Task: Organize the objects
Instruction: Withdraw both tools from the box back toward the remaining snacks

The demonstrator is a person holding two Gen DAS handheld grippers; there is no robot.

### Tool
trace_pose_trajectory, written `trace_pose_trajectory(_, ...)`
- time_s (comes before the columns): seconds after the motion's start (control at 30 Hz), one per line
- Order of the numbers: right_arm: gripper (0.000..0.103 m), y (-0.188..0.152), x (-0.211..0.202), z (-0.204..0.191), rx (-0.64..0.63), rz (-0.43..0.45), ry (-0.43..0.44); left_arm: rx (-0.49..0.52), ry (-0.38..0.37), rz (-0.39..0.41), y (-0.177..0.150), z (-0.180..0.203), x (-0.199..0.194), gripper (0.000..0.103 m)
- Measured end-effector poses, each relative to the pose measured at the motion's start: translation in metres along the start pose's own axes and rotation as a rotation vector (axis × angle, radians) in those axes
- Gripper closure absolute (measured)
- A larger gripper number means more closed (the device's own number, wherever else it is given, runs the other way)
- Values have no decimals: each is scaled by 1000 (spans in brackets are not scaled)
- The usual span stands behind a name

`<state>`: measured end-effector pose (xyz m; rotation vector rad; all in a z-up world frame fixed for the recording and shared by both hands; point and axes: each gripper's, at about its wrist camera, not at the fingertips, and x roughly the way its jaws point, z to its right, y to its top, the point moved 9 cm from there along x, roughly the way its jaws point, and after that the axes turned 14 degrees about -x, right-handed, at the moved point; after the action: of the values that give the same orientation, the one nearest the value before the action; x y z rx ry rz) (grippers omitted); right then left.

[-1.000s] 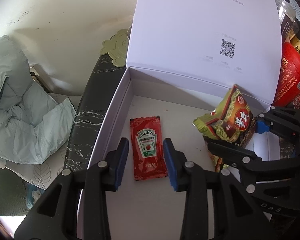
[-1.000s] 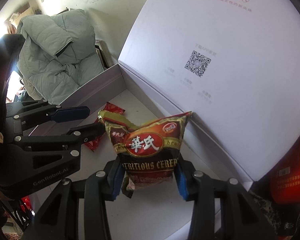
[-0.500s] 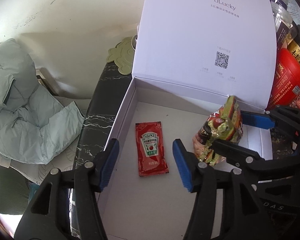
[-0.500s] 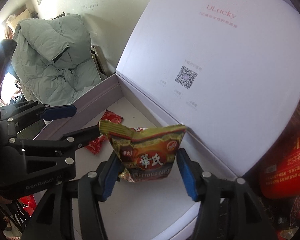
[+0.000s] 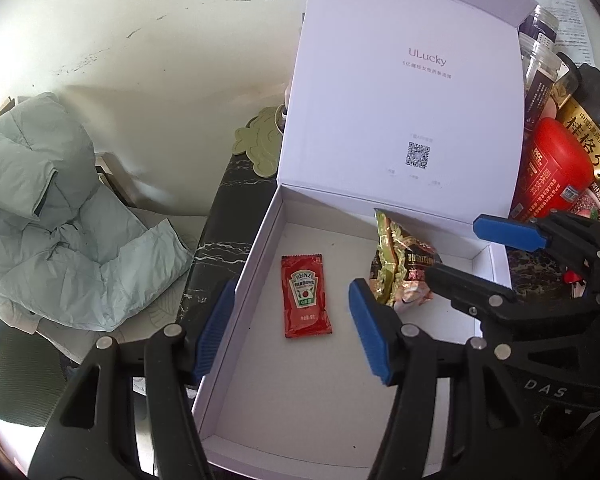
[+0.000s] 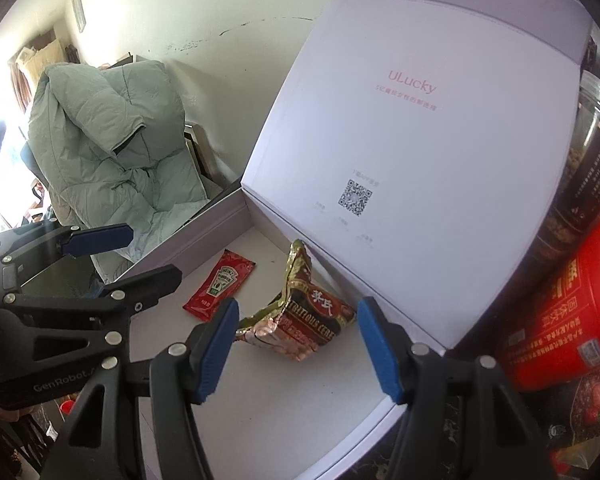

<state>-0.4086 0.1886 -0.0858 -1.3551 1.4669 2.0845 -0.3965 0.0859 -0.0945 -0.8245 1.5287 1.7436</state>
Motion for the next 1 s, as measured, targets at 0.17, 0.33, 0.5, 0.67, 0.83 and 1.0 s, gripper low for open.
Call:
trace_pose_trajectory(0.17,39,-5,-10,4,73,16,9,7,25,55,4,0,-22,45)
trace_pose_trajectory(0.33,37,-5,-38,9,97,44,-29,-11,9,72,1,3,-44,45)
trace_pose_trajectory(0.5,35,-3,-70,2,74,75,-56,-24,-7,96,-4,3,-69,45)
trace_pose_trajectory(0.67,34,-4,-99,-9,55,98,-71,-35,4,146,-8,-1,-105,45)
trace_pose_trajectory(0.83,34,-5,-129,-27,29,126,-83,-48,10,195,-14,-9,-141,44)
trace_pose_trajectory(1.0,32,-6,-159,-49,-2,160,-91,-61,12,235,-24,-18,-177,40)
